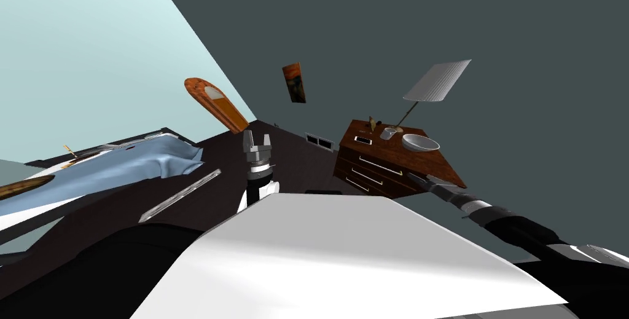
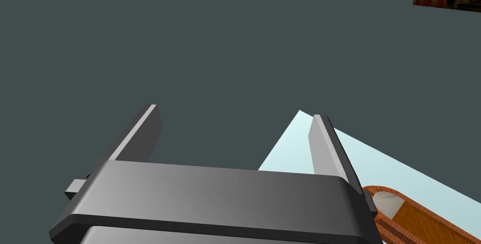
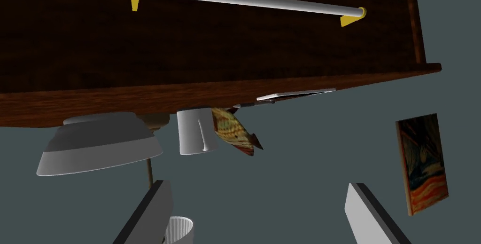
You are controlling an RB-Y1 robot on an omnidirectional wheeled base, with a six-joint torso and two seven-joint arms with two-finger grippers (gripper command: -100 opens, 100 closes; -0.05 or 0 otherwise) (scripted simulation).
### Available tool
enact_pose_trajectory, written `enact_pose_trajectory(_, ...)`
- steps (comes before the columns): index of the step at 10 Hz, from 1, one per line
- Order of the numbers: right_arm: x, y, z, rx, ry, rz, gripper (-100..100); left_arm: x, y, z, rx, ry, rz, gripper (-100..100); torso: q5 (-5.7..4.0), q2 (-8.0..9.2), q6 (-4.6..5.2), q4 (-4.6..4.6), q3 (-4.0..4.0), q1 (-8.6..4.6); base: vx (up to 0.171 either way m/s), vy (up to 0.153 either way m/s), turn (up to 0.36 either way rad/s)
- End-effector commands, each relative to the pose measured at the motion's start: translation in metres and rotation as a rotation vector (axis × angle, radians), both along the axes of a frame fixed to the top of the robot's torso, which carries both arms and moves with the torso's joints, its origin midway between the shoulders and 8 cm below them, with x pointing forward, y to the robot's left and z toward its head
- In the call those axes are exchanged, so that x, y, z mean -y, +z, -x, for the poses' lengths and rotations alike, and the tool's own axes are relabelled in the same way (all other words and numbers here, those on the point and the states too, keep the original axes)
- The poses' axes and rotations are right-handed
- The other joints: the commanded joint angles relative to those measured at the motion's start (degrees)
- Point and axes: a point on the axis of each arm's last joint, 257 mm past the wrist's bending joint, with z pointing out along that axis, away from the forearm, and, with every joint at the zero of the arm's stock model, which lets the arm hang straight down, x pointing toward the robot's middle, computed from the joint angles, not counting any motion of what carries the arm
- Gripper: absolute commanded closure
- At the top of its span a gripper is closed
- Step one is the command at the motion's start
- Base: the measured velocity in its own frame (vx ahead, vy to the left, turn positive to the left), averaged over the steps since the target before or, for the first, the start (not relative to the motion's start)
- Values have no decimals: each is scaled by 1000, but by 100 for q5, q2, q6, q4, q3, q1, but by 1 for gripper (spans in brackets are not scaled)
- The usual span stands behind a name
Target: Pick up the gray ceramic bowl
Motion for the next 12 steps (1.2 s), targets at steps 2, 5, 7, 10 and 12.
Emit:
enact_pose_trajectory(2,30,-6,14,-87,22,95,-100,0,0,0,0,0,0,0,0,0,3,0,0,-7,14,50,125)
enact_pose_trajectory(5,56,-6,24,-163,43,180,-100,0,0,0,0,0,0,0,-2,-5,0,-1,-3,-9,20,39,109)
enact_pose_trajectory(7,75,-7,33,-223,60,241,-100,0,0,0,0,0,0,0,-3,-8,0,-2,-4,-11,29,30,120)
enact_pose_trajectory(10,110,-7,53,-335,84,342,-100,0,0,0,0,0,0,0,-3,-9,4,-2,-5,-16,36,21,114)
enact_pose_trajectory(12,126,-4,59,-390,102,395,-100,0,0,0,0,0,0,0,-5,-10,4,-2,-6,-21,44,0,86)
